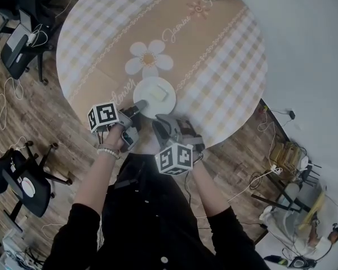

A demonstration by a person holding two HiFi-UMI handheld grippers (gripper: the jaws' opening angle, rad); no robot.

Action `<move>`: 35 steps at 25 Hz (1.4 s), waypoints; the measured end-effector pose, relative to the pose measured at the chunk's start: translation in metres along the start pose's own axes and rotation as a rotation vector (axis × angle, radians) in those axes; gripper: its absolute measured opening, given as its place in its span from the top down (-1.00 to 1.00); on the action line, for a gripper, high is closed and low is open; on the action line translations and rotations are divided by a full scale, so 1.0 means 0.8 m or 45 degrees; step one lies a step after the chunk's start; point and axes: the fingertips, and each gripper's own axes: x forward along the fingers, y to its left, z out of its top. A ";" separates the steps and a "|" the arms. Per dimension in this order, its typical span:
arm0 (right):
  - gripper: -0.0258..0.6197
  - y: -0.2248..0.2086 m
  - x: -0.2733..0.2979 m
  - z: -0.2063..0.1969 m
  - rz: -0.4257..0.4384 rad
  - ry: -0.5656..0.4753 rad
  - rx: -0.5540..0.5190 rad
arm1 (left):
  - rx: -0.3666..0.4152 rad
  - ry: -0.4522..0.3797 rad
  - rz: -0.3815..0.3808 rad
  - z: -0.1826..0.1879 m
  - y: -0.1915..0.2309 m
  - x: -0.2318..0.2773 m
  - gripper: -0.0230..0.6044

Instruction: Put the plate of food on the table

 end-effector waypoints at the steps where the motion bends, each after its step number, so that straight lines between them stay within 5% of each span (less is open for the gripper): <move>1: 0.72 0.006 0.005 0.000 0.016 0.014 -0.085 | -0.003 0.000 -0.002 0.001 0.000 0.000 0.87; 9: 0.78 0.019 0.028 -0.013 -0.001 0.138 -0.514 | -0.020 0.007 -0.008 0.002 0.000 0.000 0.87; 35: 0.85 0.019 0.041 -0.025 -0.056 0.230 -0.524 | 0.011 0.113 -0.003 -0.029 0.000 -0.020 0.78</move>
